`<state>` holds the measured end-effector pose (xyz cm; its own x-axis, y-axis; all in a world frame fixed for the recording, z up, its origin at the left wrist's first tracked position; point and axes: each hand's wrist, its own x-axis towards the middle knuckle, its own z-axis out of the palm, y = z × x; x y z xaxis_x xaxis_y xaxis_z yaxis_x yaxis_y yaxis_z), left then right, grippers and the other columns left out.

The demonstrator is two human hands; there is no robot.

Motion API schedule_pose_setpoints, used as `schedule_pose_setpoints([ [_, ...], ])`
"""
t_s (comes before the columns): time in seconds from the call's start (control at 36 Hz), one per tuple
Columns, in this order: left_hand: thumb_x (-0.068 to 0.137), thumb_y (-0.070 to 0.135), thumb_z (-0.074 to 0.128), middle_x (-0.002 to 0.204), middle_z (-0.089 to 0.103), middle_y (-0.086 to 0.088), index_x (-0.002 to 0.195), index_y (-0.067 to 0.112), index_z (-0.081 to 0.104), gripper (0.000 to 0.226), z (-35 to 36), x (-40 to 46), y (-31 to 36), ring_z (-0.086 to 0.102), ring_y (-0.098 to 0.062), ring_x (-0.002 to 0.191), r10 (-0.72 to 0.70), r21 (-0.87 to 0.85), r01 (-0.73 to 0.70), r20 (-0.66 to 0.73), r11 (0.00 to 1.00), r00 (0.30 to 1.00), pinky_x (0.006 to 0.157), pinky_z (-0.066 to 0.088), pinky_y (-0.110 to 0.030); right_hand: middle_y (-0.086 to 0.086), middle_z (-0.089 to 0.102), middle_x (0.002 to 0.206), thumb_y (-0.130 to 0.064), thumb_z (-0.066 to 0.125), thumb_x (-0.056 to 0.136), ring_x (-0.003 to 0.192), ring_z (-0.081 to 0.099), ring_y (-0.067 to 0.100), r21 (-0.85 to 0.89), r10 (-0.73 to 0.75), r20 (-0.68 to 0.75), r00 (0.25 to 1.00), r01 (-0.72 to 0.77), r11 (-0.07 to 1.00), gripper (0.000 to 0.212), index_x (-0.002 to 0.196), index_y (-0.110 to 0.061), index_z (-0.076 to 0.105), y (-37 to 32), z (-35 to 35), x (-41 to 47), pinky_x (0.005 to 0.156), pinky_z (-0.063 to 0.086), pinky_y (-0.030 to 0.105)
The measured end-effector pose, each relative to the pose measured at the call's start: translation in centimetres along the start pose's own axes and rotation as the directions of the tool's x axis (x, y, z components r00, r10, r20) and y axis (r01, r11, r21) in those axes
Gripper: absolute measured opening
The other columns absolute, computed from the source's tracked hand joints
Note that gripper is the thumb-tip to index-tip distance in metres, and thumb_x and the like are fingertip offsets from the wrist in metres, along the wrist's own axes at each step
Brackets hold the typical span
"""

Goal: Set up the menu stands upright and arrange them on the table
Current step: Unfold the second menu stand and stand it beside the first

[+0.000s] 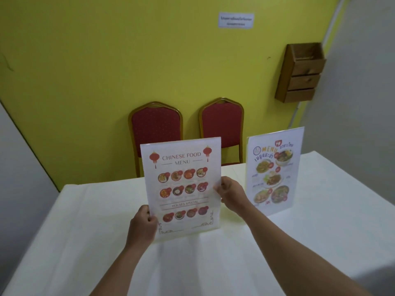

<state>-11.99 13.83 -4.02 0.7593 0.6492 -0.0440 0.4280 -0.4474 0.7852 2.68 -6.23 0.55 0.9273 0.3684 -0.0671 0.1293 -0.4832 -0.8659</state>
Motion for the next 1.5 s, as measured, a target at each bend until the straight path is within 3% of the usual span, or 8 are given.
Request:
schedule_pose_setpoints([
  [0.25,0.090,0.007,0.045,0.097,0.064,-0.012,0.094,0.010,0.055,0.011,-0.1,-0.3,-0.1,0.060,-0.027,0.082,-0.021,-0.002,0.021,0.024,1.000,0.999,0.057,0.049,-0.028,0.008,0.069,0.106,-0.022,0.048,0.094,0.090,0.066,0.026,-0.057,0.009,-0.003,1.000,-0.009,0.998,0.019,0.104,-0.011,0.060,0.3,0.0,-0.6,0.079,0.058,0.042],
  [0.47,0.087,0.013,0.053,0.120,0.064,-0.018,0.122,0.006,0.050,0.037,-0.5,-1.4,0.2,0.062,-0.036,0.101,-0.083,0.037,0.081,0.060,0.996,0.995,0.067,0.046,-0.032,0.010,0.065,0.122,-0.030,0.055,0.092,0.111,0.061,0.026,-0.106,0.094,-0.001,0.996,-0.094,0.990,0.048,0.135,-0.011,0.045,1.2,-0.4,-2.8,0.084,0.043,0.027],
  [0.61,0.087,0.017,0.054,0.127,0.060,-0.021,0.127,0.004,0.049,0.042,-1.2,-2.8,0.2,0.057,-0.037,0.112,-0.120,0.089,0.121,-0.013,0.989,0.993,0.084,0.044,-0.037,0.011,0.064,0.123,-0.033,0.058,0.090,0.114,0.058,0.025,-0.181,0.133,0.016,0.991,-0.128,0.975,0.045,0.128,-0.011,0.051,2.0,-1.3,-4.8,0.091,0.042,0.028],
  [0.75,0.087,0.014,0.051,0.098,0.069,-0.017,0.090,0.003,0.062,0.016,-1.8,-5.3,-0.3,0.062,-0.034,0.089,-0.129,0.033,0.132,-0.082,0.991,0.988,0.072,0.046,-0.035,0.007,0.067,0.114,-0.032,0.059,0.088,0.107,0.062,0.023,-0.239,0.136,0.062,0.989,-0.118,0.964,0.035,0.116,-0.011,0.062,3.9,-2.0,-7.2,0.090,0.043,0.026],
  [0.89,0.084,0.010,0.054,0.069,0.071,-0.012,0.067,0.008,0.063,0.019,-1.2,-8.9,-1.8,0.068,-0.031,0.066,-0.236,-0.129,0.225,-0.077,0.966,0.969,0.065,0.051,-0.035,0.004,0.070,0.085,-0.032,0.065,0.082,0.079,0.067,0.022,-0.204,0.161,0.130,0.978,-0.132,0.970,0.008,0.078,-0.030,0.058,7.4,-2.0,-9.7,0.086,0.055,0.036],
  [1.08,0.083,0.005,0.059,0.056,0.068,-0.013,0.066,0.005,0.064,0.018,-0.8,-12.5,-2.8,0.060,-0.026,0.046,-0.306,-0.228,0.283,-0.072,0.932,0.949,0.045,0.040,-0.023,0.003,0.070,0.085,-0.033,0.064,0.081,0.084,0.069,0.024,-0.206,0.161,0.182,0.970,-0.123,0.971,0.014,0.070,-0.034,0.055,9.5,-1.7,-12.7,0.084,0.054,0.033],
  [1.36,0.086,0.011,0.053,0.071,0.070,-0.014,0.075,0.006,0.063,0.016,-3.1,-13.9,-0.2,0.064,-0.028,0.057,-0.286,-0.237,0.254,-0.108,0.938,0.952,0.061,0.046,-0.032,0.005,0.067,0.098,-0.033,0.060,0.088,0.089,0.058,0.018,-0.247,0.079,0.156,0.985,-0.038,0.968,0.027,0.104,-0.013,0.068,6.5,-3.0,-12.6,0.077,0.038,0.023],
  [1.5,0.089,0.013,0.054,0.090,0.064,-0.018,0.106,0.003,0.057,0.020,-3.8,-11.7,1.5,0.063,-0.031,0.065,-0.316,-0.356,0.262,-0.100,0.897,0.943,0.061,0.053,-0.036,0.009,0.068,0.112,-0.031,0.059,0.089,0.105,0.061,0.024,-0.245,0.059,0.139,0.988,-0.024,0.969,0.031,0.110,-0.010,0.065,4.5,-3.9,-10.9,0.080,0.040,0.024],
])
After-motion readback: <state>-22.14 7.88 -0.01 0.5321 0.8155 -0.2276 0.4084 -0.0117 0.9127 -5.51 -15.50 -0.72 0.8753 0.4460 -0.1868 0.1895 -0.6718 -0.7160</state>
